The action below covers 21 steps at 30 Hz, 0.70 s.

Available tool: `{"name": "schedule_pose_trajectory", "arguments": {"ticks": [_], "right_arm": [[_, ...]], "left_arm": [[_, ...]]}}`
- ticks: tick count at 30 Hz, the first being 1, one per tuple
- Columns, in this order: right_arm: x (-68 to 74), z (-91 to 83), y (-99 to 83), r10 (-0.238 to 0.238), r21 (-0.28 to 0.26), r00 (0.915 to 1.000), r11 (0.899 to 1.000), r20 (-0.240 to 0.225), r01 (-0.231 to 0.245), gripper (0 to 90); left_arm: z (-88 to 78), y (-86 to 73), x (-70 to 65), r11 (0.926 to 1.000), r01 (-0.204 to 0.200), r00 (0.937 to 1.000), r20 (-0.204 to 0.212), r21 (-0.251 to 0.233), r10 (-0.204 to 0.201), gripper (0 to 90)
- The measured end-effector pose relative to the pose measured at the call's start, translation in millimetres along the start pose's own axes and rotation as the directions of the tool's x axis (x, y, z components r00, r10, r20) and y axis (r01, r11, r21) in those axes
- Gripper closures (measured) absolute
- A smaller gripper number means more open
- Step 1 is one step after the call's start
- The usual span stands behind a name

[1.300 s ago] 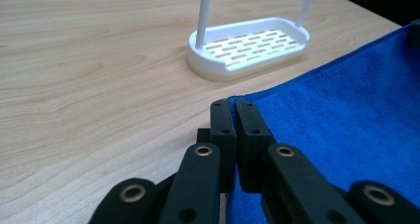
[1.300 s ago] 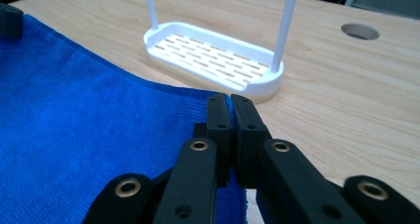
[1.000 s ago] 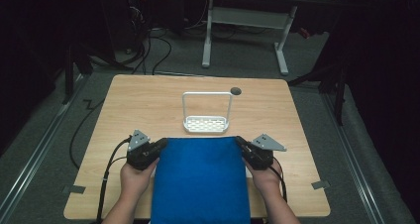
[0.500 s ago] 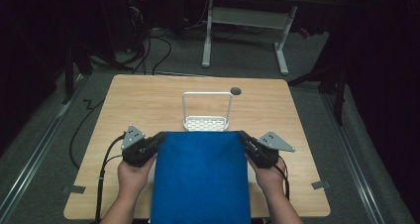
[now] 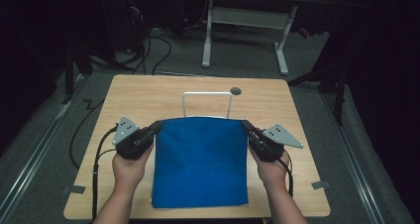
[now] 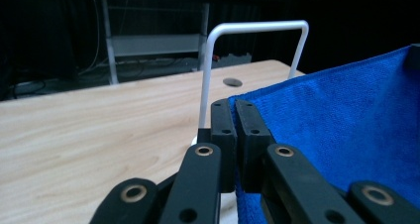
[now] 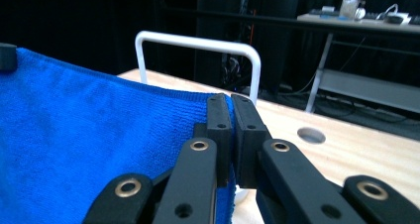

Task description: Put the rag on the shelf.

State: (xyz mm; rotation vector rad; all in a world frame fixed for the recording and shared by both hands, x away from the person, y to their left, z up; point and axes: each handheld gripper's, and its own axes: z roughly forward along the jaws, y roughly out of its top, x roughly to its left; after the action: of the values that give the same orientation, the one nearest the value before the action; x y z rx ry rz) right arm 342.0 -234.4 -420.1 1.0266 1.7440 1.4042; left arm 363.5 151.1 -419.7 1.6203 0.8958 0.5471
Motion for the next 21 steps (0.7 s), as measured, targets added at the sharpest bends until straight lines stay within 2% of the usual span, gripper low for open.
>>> {"name": "schedule_pose_trajectory", "arguments": {"ticks": [7, 21], "right_arm": [[1.5, -1.7, 18.7, -0.006, -0.037, 1.0, 0.999, 0.0, 0.006, 88.4], [-3.0, -2.3, 59.2, -0.052, -0.104, 0.9985, 0.993, 0.015, 0.054, 88.4]], "left_arm": [[-2.4, 18.8, -1.3, 0.9991, -0.018, 0.9998, 0.0, -0.04, 0.018, 88.0], [-5.3, 62.7, 0.4, 0.993, -0.066, 0.9977, -0.018, -0.098, 0.065, 88.0]]}}
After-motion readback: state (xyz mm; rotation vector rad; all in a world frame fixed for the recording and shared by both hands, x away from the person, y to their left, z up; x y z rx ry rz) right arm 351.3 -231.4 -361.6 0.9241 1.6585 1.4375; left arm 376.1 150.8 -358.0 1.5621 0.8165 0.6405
